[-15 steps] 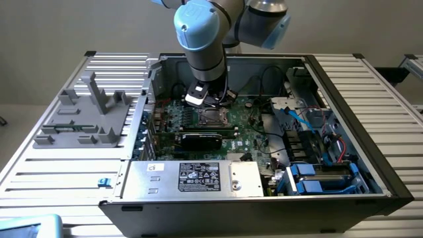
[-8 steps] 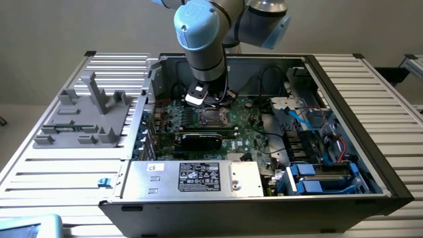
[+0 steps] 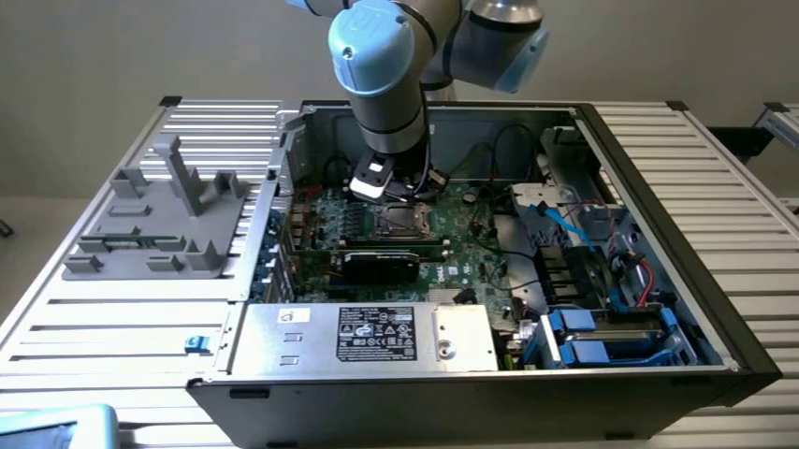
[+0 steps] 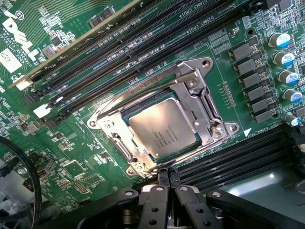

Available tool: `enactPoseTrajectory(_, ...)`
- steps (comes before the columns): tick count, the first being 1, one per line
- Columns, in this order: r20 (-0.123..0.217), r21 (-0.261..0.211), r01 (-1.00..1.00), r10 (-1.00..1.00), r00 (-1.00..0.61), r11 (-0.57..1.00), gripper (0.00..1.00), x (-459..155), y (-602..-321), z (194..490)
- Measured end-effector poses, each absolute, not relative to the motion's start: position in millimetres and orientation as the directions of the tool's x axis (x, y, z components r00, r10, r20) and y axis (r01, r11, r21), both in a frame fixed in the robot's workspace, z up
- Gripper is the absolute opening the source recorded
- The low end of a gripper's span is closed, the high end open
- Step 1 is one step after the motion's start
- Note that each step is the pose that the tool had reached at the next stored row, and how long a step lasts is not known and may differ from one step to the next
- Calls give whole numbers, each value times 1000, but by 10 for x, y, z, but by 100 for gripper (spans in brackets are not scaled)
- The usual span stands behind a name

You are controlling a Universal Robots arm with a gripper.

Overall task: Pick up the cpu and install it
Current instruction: 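Install the first cpu locking lever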

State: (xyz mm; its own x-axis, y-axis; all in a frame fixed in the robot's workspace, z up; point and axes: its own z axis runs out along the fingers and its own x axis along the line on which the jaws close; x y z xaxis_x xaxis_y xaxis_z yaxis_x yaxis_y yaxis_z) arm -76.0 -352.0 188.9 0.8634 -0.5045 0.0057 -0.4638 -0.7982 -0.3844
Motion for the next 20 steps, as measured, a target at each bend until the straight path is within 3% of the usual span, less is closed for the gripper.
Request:
enactPoseTrajectory(5, 6, -385, -464, -504, 863, -798, 12, -760, -3520, 1915)
enactPoseTrajectory(20, 5, -372, -466, -504, 864, -803, 12, -760, -3519, 2447)
